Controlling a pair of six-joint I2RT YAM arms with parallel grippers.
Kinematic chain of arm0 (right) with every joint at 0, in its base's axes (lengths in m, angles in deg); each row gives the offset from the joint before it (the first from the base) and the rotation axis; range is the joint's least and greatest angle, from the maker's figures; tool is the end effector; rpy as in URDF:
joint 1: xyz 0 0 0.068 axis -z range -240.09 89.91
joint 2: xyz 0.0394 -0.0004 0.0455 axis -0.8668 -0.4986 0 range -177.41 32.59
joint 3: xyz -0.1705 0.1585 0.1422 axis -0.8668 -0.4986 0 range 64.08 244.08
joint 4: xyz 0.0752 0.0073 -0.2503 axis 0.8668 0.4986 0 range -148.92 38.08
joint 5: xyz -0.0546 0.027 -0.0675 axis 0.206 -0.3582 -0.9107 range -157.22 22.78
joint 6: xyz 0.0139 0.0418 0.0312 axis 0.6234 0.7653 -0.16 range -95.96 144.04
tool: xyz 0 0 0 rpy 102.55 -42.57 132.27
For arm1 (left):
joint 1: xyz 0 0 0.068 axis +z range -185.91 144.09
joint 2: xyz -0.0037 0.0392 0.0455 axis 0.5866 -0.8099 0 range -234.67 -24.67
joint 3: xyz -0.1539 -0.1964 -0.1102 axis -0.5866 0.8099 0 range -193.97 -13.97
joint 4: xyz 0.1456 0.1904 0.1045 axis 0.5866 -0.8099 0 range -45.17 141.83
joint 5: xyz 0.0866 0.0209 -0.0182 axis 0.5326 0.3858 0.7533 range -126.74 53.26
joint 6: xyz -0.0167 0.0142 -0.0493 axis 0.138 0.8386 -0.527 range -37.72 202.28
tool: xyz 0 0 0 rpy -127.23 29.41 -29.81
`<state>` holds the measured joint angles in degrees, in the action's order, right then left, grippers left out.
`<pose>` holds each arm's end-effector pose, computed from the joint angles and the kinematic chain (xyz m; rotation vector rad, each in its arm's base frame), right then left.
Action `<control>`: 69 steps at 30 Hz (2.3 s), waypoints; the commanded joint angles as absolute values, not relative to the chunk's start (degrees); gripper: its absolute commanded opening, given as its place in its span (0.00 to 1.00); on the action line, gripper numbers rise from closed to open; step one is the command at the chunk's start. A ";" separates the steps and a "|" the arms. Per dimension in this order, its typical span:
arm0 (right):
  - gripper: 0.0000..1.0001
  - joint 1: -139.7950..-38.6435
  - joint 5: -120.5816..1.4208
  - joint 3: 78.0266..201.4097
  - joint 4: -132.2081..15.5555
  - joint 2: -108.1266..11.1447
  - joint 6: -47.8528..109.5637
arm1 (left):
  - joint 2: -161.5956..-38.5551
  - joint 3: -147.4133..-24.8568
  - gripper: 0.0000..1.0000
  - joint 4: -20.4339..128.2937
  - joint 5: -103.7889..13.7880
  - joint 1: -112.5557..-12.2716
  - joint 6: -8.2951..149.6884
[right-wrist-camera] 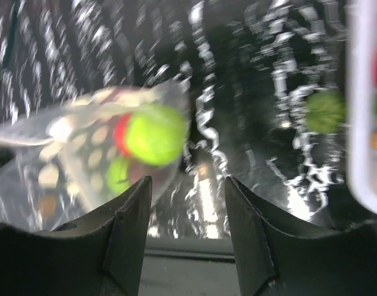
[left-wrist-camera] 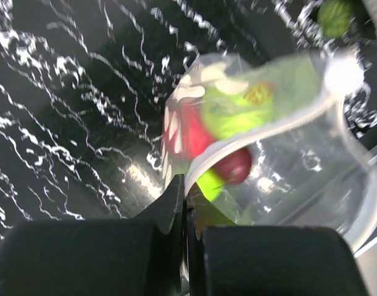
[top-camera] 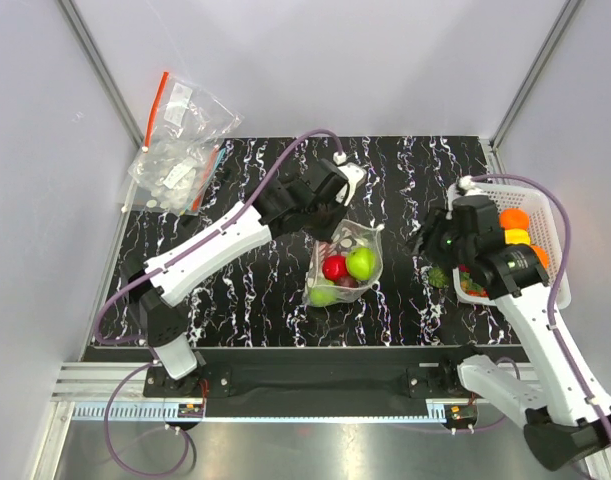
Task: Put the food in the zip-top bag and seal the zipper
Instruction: Adjust the zipper food storage bag at the center of the board, then pick up the fake fruit from the bin.
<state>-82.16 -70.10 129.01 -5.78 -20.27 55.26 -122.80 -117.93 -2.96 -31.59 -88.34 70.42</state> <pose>0.1584 0.0625 0.3619 0.2119 2.3138 0.4218 0.2262 -0.2887 0.3768 0.8140 2.3221 -0.3962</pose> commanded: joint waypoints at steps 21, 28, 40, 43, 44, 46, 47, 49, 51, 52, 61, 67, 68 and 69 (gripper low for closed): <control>1.00 -51.83 -86.64 119.82 -23.23 -34.55 60.60 | -114.85 -107.49 0.02 6.30 -33.75 -87.33 70.76; 1.00 -44.28 -80.24 118.23 -29.29 -40.97 61.74 | -112.30 -104.85 0.02 8.06 -33.31 -87.33 70.24; 1.00 -43.13 -73.90 118.49 -28.86 -52.40 74.40 | -111.86 -103.62 0.02 8.85 -33.22 -87.33 70.59; 0.98 -43.13 -74.69 118.14 -29.48 -54.59 75.19 | -111.94 -103.44 0.02 9.02 -32.96 -87.33 70.76; 0.89 -43.13 -75.74 118.05 -29.83 -54.77 75.28 | -111.86 -103.44 0.02 8.94 -32.87 -87.33 70.85; 0.82 -43.13 -76.79 117.79 -29.74 -53.90 75.37 | -111.86 -103.61 0.02 8.85 -32.79 -87.33 70.94; 0.79 -43.13 -78.37 117.79 -29.74 -53.20 75.11 | -111.86 -103.61 0.02 8.85 -32.61 -87.33 71.03; 0.65 -43.13 -79.78 117.43 -29.48 -50.05 75.02 | -112.03 -103.70 0.02 8.76 -32.52 -87.33 71.20; 0.54 -43.13 -81.28 117.00 -30.00 -47.84 73.71 | -111.94 -103.61 0.02 8.76 -32.26 -87.33 71.20; 0.49 -43.13 -81.63 117.08 -29.92 -45.74 73.26 | -111.94 -103.61 0.02 8.76 -32.34 -87.33 71.20; 0.39 -43.13 -74.27 117.26 -30.71 -30.73 60.09 | -113.08 -104.93 0.02 8.67 -32.34 -87.33 70.94; 0.33 -43.91 -50.63 117.61 -30.71 -20.95 50.85 | -115.72 -108.27 0.02 7.71 -33.13 -87.42 70.94; 0.34 -44.18 -47.83 118.22 -30.19 -20.24 50.76 | -116.42 -108.88 0.02 7.71 -33.40 -87.42 70.94; 0.33 -44.62 -46.49 118.57 -29.22 -19.54 50.15 | -116.69 -109.15 0.02 7.71 -33.49 -87.42 70.85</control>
